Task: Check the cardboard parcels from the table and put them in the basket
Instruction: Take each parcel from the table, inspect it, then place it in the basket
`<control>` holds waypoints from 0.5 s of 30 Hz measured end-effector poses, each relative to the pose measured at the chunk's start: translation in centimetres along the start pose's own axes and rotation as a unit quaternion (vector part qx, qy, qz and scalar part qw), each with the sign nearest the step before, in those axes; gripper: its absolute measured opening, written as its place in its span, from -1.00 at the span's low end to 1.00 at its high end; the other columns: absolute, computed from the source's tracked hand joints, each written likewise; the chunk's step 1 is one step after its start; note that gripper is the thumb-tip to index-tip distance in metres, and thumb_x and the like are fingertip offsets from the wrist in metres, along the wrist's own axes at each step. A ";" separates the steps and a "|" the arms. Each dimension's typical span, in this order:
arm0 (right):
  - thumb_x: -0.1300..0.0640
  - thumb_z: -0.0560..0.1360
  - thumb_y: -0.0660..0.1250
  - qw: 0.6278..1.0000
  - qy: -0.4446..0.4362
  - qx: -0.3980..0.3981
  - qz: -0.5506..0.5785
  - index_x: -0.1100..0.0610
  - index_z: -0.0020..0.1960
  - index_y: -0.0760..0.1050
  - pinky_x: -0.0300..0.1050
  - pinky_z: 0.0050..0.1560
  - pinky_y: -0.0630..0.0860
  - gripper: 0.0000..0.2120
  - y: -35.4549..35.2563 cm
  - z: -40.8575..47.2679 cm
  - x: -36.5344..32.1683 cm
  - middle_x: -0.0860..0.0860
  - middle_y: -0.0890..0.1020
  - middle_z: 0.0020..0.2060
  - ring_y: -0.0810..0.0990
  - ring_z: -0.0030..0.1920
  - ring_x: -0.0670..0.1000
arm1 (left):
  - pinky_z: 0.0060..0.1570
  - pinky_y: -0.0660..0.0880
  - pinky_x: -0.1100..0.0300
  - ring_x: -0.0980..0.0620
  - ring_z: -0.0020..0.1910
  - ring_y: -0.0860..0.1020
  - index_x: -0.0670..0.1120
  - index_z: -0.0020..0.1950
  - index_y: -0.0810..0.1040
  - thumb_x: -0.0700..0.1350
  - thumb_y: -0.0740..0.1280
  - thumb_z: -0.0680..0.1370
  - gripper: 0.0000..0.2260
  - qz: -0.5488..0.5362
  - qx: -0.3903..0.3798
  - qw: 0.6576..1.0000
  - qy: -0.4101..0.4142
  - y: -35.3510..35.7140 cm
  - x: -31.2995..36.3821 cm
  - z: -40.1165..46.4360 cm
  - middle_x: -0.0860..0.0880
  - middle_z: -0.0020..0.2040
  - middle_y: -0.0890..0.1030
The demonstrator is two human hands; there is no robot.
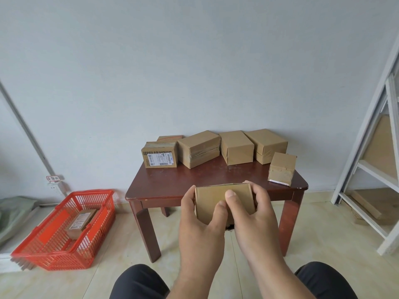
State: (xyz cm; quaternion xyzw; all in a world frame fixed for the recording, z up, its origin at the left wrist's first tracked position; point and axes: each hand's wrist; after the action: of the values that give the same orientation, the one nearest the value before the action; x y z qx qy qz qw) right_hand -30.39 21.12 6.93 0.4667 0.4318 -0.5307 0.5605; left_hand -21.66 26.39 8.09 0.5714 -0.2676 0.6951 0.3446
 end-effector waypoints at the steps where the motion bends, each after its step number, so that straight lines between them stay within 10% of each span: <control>1: -0.09 0.54 0.48 1.000 -0.004 0.001 -0.001 -0.13 0.36 0.49 -0.43 -0.18 0.52 -0.59 0.0 -0.1 0.0 -0.17 0.68 0.04 0.64 -0.06 -0.30 | -0.15 0.50 0.47 0.35 -0.06 0.63 0.17 0.31 0.43 -0.11 0.49 0.57 -0.60 0.001 0.005 1.000 0.000 0.0 0.1 0.1 0.23 -0.04 0.69; 15: -0.09 0.52 0.51 1.000 -0.015 0.012 0.005 -0.11 0.26 0.52 -0.46 -0.24 0.50 -0.64 0.4 -0.9 -1.1 -0.13 0.67 0.00 0.62 -0.09 -0.32 | -0.13 0.59 0.36 0.35 -0.06 0.63 0.19 0.19 0.48 -0.10 0.53 0.55 -0.66 -0.021 0.041 0.999 0.013 0.1 0.6 0.1 0.28 -0.01 0.66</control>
State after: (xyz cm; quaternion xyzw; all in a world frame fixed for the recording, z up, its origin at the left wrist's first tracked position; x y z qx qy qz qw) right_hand -30.08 22.18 7.88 0.4674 0.4147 -0.5401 0.5638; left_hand -21.74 26.35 8.72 0.5815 -0.2225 0.7053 0.3389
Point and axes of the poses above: each hand's wrist, its own z-axis towards the middle knuckle, its own y-axis out of the palm, x = y × z
